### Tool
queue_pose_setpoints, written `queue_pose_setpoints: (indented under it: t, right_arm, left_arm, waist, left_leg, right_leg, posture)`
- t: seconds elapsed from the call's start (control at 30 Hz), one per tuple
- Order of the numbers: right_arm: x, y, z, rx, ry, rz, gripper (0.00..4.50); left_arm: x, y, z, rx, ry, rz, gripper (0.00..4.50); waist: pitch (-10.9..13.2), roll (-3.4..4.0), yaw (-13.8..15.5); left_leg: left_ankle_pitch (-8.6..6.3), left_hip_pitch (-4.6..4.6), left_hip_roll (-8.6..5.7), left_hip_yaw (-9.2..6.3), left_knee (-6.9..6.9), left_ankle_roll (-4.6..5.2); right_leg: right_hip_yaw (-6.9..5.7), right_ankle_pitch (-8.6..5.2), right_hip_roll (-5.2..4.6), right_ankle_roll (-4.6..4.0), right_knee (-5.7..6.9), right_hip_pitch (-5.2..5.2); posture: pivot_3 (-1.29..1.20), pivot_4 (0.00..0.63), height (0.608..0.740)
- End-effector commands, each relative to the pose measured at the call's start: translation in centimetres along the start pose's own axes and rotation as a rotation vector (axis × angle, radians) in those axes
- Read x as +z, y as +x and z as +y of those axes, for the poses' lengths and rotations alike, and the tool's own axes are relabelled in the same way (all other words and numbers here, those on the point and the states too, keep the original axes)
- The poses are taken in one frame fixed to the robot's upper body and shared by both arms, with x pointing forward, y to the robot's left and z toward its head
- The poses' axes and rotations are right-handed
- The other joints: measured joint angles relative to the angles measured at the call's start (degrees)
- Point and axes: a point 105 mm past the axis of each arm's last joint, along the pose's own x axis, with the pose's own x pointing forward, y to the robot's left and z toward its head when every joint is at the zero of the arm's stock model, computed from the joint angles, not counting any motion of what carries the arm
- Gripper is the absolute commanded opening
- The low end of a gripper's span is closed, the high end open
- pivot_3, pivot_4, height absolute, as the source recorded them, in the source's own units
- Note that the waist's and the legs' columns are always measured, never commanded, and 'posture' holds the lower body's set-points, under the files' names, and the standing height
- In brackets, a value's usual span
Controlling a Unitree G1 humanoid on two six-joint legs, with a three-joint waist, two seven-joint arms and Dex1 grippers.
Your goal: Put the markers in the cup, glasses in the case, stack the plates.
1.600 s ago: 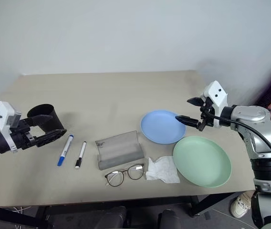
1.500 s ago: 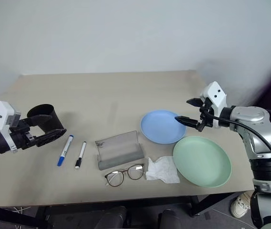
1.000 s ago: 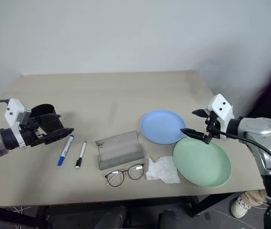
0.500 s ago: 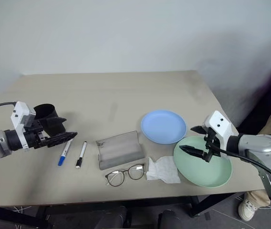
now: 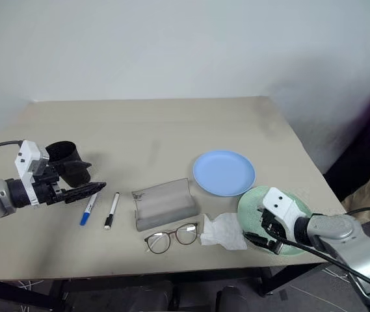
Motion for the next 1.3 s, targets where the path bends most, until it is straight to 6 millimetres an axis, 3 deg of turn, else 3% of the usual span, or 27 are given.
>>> queue_pose_setpoints:
  t: [0.03, 0.2, 0.3, 0.67, 1.1, 1.3]
  right_arm:
    - [0.1, 0.0, 0.1, -0.036, -0.041, 0.015, 4.5]
    - [-0.5, 0.4, 0.3, -0.043, -0.033, 0.04, 4.5]
    - [-0.7, 0.6, 0.3, -0.049, -0.047, 0.057, 3.91]
    - [-0.8, 1.0, -1.9, -0.147, -0.06, 0.102, 0.1]
    - [-1.4, -1.4, -8.8, -0.368, -0.2, 0.24, 0.02]
    - [3.5, -1.1, -11.0, -0.426, -0.34, 0.102, 0.02]
  left_arm:
    - [1.5, -0.5, -0.1, 0.009, 0.05, -0.049, 4.48]
    - [1.3, -0.6, -0.1, 0.015, 0.047, -0.05, 4.48]
    - [1.2, -0.7, -0.1, 0.02, 0.047, -0.05, 4.5]
    - [1.2, -0.6, 0.0, 0.033, 0.054, -0.052, 4.5]
    - [1.4, -0.4, 0.1, 0.042, 0.06, -0.054, 4.5]
    - [1.5, -0.3, 0.2, 0.045, 0.061, -0.055, 4.5]
  waist:
    - [0.0, -0.01, 0.0]
    - [0.0, 0.0, 0.0]
    - [0.0, -0.01, 0.0]
    - [-0.1, -0.16, -0.1]
    - [-0.2, -0.32, 0.1]
    - [-0.1, -0.08, -0.5]
  left_leg:
    - [0.0, 0.0, 0.01, -0.01, 0.01, 0.0]
    - [-0.01, 0.0, 0.02, 0.01, 0.01, 0.01]
    - [-0.01, 0.0, 0.03, 0.01, 0.01, 0.0]
    - [-0.03, 0.01, 0.06, 0.03, 0.04, 0.0]
    - [-0.16, -0.05, 0.1, 0.26, 0.15, 0.06]
    - [-0.23, -0.06, 0.03, 0.48, 0.13, -0.04]
  right_leg:
    - [-0.01, 0.0, 0.0, 0.0, 0.0, 0.01]
    - [-0.01, 0.0, 0.0, 0.0, -0.01, 0.0]
    - [-0.01, 0.0, 0.0, 0.0, -0.01, 0.0]
    - [-0.04, -0.01, -0.01, 0.01, -0.03, 0.01]
    - [-0.76, 0.0, -0.69, 0.01, -0.03, 0.0]
    - [-1.49, 0.01, -0.94, 0.02, 0.0, -0.07]
  posture:
    - [0.0, 0.0, 0.704]
    - [0.0, 0.0, 0.704]
    - [0.0, 0.0, 0.704]
    - [0.0, 0.0, 0.704]
    - [0.0, 0.0, 0.704]
    - [0.0, 0.0, 0.704]
